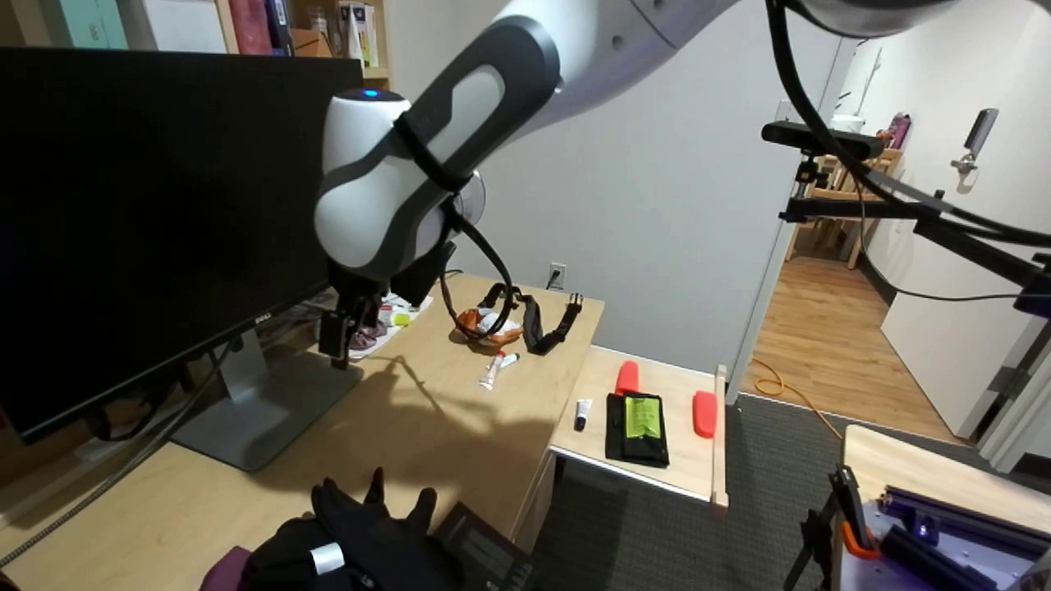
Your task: Take the brown plush toy from the monitor and place it on the right side of the desk
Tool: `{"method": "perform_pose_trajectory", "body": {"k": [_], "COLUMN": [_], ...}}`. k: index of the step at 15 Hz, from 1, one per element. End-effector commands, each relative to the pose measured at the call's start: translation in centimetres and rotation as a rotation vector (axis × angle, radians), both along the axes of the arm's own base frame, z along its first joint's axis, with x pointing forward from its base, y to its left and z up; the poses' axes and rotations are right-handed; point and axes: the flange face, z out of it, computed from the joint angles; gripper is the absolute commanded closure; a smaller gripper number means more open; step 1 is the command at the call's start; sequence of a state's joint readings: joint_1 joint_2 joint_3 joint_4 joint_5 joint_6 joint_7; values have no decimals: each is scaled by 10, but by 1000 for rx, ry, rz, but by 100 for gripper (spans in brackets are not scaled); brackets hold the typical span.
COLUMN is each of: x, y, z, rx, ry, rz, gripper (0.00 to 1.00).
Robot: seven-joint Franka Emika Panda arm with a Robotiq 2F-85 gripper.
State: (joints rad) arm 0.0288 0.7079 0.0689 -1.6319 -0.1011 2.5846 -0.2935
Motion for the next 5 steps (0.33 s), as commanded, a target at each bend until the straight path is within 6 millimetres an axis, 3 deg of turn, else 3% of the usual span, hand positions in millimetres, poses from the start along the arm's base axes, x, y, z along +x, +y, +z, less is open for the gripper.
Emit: {"method": "perform_pose_trajectory", "body": {"k": [1,3,5], "x": [-12,-7,-5], "y": [4,3,4], "z": [26,30,25], "rx": [-79,-128,-93], "ry": [30,60,51], "rz": [-26,-100,-69], "gripper": [0,0,0]}}
